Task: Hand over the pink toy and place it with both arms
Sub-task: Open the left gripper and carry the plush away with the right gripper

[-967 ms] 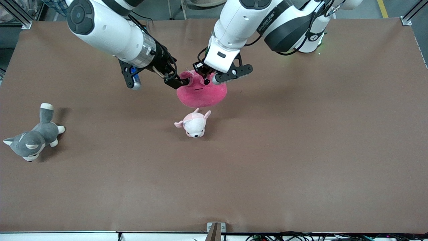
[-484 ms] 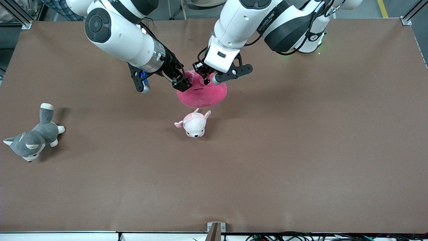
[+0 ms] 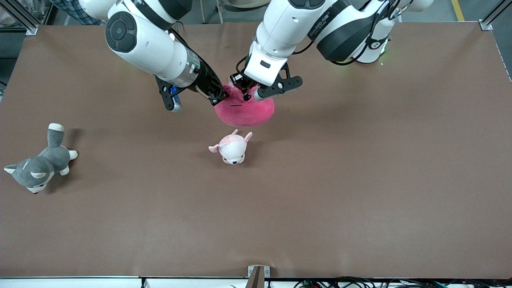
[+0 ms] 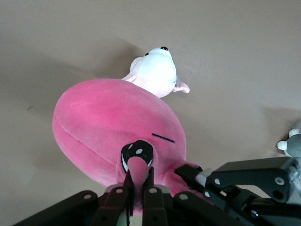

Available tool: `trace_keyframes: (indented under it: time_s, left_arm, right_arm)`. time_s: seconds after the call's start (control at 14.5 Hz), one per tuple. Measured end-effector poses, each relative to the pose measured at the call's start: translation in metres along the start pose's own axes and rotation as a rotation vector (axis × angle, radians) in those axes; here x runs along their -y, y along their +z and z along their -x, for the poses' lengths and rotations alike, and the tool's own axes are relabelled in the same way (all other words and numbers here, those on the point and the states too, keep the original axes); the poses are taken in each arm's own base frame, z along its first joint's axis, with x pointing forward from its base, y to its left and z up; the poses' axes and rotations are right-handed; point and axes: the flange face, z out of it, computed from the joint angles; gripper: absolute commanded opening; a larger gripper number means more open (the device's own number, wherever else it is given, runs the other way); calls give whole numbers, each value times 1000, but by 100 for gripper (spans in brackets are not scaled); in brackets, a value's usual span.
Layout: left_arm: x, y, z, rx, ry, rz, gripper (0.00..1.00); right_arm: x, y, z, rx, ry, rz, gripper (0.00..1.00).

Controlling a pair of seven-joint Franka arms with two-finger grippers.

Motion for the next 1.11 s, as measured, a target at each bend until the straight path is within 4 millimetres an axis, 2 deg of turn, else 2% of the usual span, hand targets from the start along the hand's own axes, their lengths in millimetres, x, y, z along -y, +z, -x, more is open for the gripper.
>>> trace_keyframes:
  time_s: [0.14, 0.21, 0.28, 0.35, 0.41, 0.48, 0.62, 0.76, 0.83, 0.97, 1.11]
  left_arm:
    - [0, 0, 0, 0, 0, 0, 1]
    - [0, 0, 0, 0, 0, 0, 7]
    - [0, 0, 0, 0, 0, 1, 31]
    - [0, -1, 0, 0, 0, 1, 63]
    - [0, -1, 0, -1, 0, 2, 86]
    - [-1, -2, 0, -1, 1, 4, 100]
    - [-1, -5, 0, -6, 3, 8, 100]
    - [-1, -12, 0, -24, 8, 14, 100]
    - [0, -19, 0, -36, 9, 18, 100]
    - [5, -34, -4, -80, 19, 8, 100]
    - [15, -58, -12, -131, 59, -16, 100]
  right_arm:
    - [0, 0, 0, 0, 1, -1, 0]
    - [0, -1, -1, 0, 1, -2, 0]
    - [1, -1, -2, 0, 3, -4, 0]
    - [1, -2, -4, 0, 5, -6, 0]
    - [2, -5, -7, -1, 5, -10, 0]
    - [3, -8, -13, -1, 1, -12, 0]
    - [5, -17, -35, -6, -13, -6, 0]
    - [6, -36, -78, -6, -35, 3, 0]
    - [5, -46, -109, -4, -46, 8, 0]
    - [-3, -57, -187, 6, -84, 13, 0]
    - [-21, -56, -271, 22, -130, 14, 0]
